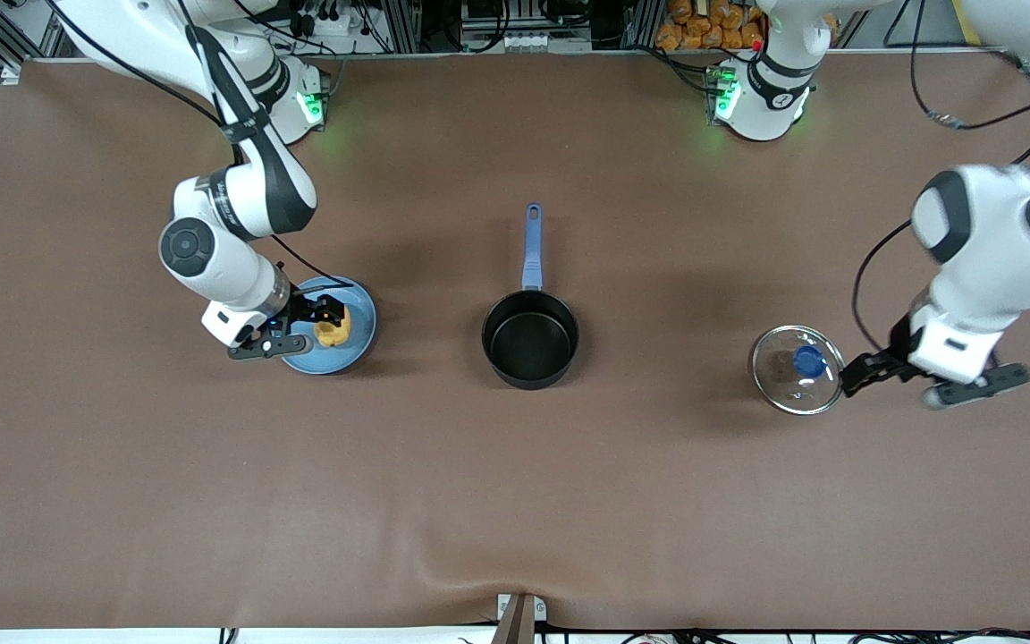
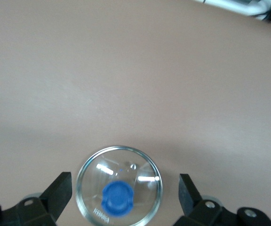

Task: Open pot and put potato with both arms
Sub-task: 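Set the lid on the table while the right gripper reaches the potato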

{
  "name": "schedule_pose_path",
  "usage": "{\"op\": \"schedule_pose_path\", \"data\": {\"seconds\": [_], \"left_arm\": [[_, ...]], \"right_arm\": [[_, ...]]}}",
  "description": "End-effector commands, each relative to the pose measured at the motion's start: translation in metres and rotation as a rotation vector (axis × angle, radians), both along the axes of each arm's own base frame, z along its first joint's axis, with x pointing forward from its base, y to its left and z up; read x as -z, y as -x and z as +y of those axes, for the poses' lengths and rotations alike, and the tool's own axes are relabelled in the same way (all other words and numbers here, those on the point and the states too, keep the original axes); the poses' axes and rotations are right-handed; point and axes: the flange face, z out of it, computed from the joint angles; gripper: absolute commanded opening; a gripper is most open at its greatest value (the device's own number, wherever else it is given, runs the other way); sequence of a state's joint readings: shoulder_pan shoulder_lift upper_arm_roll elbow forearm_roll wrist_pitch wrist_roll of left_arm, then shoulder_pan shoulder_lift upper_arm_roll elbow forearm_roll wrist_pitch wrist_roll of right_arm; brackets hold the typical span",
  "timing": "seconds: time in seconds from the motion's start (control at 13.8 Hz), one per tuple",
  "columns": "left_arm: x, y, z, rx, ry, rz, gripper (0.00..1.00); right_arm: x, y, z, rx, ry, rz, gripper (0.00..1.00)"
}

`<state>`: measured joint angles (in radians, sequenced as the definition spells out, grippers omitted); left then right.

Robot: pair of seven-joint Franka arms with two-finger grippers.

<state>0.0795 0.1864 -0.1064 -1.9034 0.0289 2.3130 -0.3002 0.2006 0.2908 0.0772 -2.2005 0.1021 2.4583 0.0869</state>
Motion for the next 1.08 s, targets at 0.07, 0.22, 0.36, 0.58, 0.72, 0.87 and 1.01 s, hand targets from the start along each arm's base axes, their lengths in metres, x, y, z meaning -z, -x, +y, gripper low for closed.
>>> {"op": "schedule_pose_path", "data": {"seconds": [0.07, 0.22, 0.36, 0.58, 0.72, 0.87, 1.01], "left_arm": [[-0.101, 0.016, -0.017, 0.041, 0.003, 0.059, 1.00], [-0.141, 0.034, -0.029, 0.051, 0.007, 0.047, 1.00], [-0.166, 0.051, -0.030, 0.057, 0.000, 0.085, 1.00], [-0.201, 0.065, -0.032, 0.062, 0.017, 0.147, 1.00], [-0.203, 0.073, -0.030, 0.062, 0.016, 0.205, 1.00], [-0.210, 0.079, -0.021, 0.052, 0.015, 0.248, 1.00], [-0.214, 0.086, -0.020, 0.059, 0.013, 0.288, 1.00]], "right_arm": [[0.020, 0.008, 0.008, 0.000, -0.005, -0.017, 1.00], [0.028, 0.012, 0.007, -0.016, 0.000, -0.002, 1.00], [0.035, 0.016, 0.006, -0.022, 0.006, 0.010, 1.00], [0.038, 0.019, 0.006, -0.024, 0.008, 0.019, 0.83], [0.042, 0.020, 0.006, -0.025, 0.010, 0.025, 0.79], [0.048, 0.021, 0.005, -0.023, 0.009, 0.014, 0.79], [0.051, 0.022, 0.008, -0.076, 0.011, 0.010, 0.51]]}}
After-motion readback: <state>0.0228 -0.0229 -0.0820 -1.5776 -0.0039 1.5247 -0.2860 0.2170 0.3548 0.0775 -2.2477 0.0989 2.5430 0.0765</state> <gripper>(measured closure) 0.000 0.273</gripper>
